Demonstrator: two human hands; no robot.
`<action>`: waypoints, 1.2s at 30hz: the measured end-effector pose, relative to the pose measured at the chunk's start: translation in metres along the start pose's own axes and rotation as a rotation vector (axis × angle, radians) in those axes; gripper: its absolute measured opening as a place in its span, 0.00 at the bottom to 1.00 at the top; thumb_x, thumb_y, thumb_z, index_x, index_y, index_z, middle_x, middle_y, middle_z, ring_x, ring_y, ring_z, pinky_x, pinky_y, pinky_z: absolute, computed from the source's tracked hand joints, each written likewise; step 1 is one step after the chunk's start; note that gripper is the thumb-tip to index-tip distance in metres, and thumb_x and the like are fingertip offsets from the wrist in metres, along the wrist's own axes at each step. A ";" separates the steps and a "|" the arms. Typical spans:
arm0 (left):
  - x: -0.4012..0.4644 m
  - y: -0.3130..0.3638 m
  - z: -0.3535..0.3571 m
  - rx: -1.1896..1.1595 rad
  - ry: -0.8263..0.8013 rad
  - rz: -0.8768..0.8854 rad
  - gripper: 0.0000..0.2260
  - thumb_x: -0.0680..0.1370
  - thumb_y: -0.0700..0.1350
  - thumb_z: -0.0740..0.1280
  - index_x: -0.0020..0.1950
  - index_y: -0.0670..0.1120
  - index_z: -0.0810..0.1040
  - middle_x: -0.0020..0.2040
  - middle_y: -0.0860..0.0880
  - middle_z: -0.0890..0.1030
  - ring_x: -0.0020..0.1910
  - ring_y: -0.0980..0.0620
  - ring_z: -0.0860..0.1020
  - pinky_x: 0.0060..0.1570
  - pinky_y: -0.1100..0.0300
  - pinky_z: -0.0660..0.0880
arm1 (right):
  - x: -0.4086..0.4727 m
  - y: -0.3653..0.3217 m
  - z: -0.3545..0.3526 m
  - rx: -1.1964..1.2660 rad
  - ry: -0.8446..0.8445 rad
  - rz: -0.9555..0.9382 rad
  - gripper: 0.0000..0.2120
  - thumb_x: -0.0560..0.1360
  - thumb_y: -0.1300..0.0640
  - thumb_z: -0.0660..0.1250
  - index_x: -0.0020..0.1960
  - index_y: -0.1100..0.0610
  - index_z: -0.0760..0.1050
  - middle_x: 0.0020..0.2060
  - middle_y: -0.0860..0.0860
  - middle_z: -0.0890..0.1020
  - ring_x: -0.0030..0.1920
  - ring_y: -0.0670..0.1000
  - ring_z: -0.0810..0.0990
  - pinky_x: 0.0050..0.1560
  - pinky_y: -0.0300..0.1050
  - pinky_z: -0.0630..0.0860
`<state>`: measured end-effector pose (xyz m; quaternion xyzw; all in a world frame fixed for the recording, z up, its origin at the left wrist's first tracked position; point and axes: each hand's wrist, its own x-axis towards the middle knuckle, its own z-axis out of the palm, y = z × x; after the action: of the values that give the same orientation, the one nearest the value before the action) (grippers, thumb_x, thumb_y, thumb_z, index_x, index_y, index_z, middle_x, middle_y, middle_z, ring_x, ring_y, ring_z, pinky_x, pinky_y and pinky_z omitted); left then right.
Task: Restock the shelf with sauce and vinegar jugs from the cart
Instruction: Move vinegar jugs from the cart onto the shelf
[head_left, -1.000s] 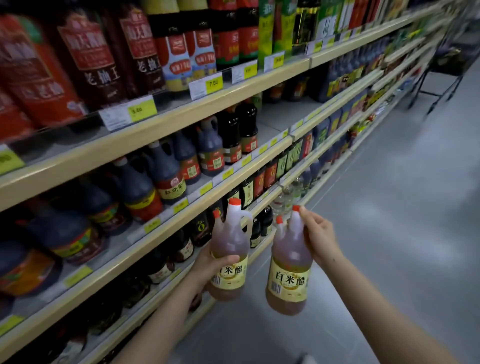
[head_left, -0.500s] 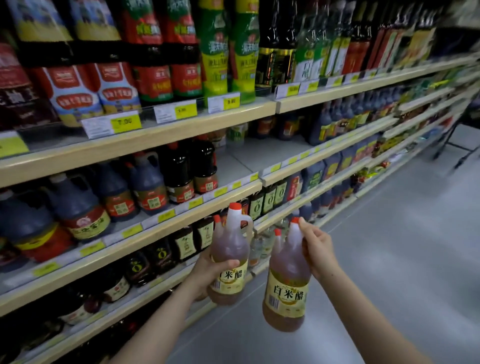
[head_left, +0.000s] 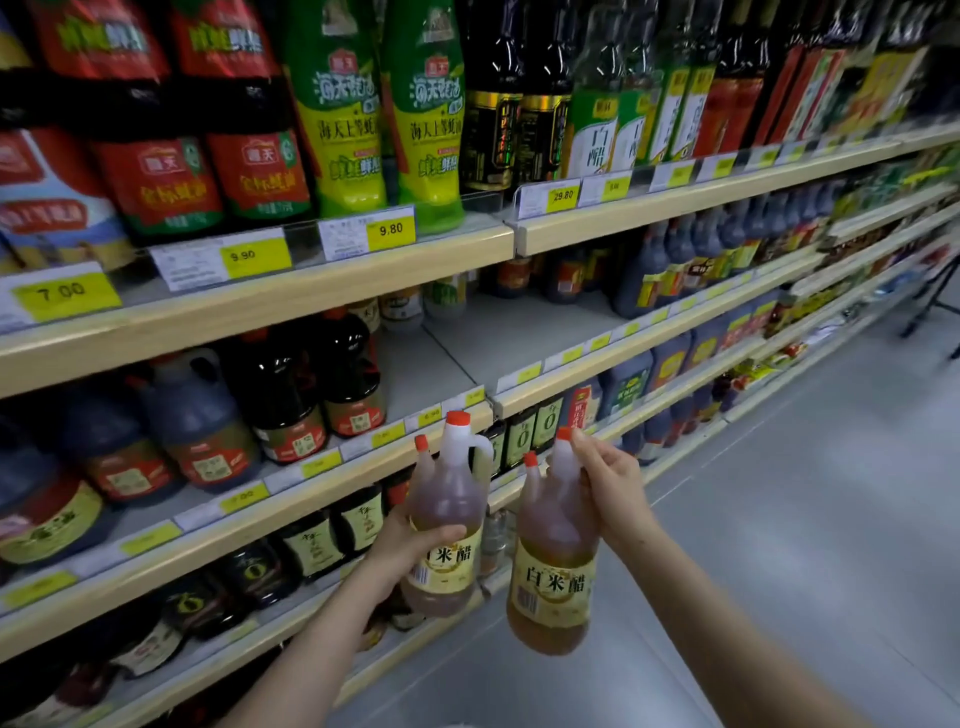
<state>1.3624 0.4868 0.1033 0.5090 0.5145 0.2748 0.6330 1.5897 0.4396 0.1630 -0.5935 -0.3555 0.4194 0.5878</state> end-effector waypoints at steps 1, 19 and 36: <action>0.010 0.005 0.002 -0.002 0.001 0.002 0.41 0.44 0.61 0.80 0.55 0.55 0.74 0.53 0.50 0.82 0.52 0.51 0.80 0.55 0.50 0.76 | 0.009 -0.003 -0.001 -0.014 -0.002 0.000 0.18 0.70 0.44 0.66 0.43 0.59 0.80 0.34 0.54 0.82 0.40 0.53 0.81 0.42 0.46 0.77; 0.082 0.048 0.079 -0.120 0.257 0.080 0.32 0.49 0.56 0.77 0.52 0.54 0.76 0.48 0.51 0.84 0.51 0.48 0.81 0.52 0.51 0.77 | 0.146 -0.026 -0.058 -0.047 -0.209 -0.052 0.13 0.75 0.50 0.64 0.50 0.58 0.81 0.38 0.54 0.83 0.42 0.52 0.80 0.38 0.40 0.75; 0.153 0.139 0.063 0.142 0.568 0.534 0.38 0.60 0.34 0.80 0.66 0.45 0.67 0.52 0.55 0.74 0.53 0.56 0.73 0.45 0.72 0.67 | 0.211 -0.035 -0.073 0.115 -0.230 -0.112 0.12 0.73 0.47 0.67 0.42 0.56 0.79 0.35 0.55 0.82 0.39 0.54 0.81 0.38 0.45 0.76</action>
<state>1.4947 0.6429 0.1723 0.5712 0.5365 0.5233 0.3348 1.7427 0.6053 0.1776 -0.4863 -0.4285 0.4707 0.5987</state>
